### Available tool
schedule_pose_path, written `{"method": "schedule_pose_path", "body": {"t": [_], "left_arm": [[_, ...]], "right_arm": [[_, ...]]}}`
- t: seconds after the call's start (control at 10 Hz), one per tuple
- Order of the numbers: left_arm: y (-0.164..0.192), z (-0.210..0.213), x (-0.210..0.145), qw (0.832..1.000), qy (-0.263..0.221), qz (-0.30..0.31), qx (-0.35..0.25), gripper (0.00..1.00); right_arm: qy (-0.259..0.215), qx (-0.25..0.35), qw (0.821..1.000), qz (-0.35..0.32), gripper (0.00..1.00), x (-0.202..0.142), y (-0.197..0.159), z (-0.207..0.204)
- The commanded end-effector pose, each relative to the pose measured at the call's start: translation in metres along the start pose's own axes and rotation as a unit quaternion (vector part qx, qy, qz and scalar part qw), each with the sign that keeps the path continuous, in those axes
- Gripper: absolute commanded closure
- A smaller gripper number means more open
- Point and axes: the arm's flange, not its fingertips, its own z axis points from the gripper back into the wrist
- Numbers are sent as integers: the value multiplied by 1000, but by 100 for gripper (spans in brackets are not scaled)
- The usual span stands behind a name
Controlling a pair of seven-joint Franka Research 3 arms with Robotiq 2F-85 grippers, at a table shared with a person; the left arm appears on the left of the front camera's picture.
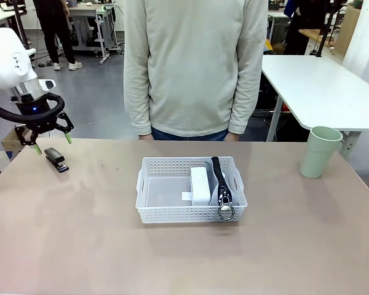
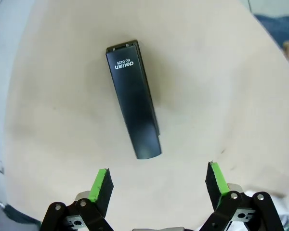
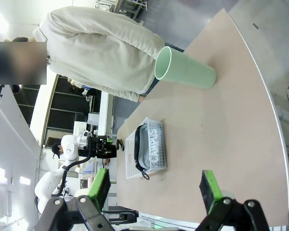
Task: Efficiently arrange items inside the basket to fit them all.
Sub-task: Pick up the Stapler and place it inside the Organizing basket.
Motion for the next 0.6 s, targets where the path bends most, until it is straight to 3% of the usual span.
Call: {"method": "schedule_pose_path", "body": {"t": [0.0,0.2,0.3,0.4,0.5], "left_arm": [[-6,-3,0,999,-18,49,5,0],[-4,-5,2,998,-48,42,29,0],[-4,-7,3,995,-84,12,47,0],[-7,-11,1,994,-59,-3,94,0],[-6,-2,4,998,-45,29,23,0]], "right_arm": [[-5,11,1000,12,0,0,1,-1],[-5,11,1000,12,0,0,1,-1],[-5,11,1000,12,0,0,1,-1],[-5,11,1000,12,0,0,1,-1],[-5,11,1000,12,0,0,1,-1]]}}
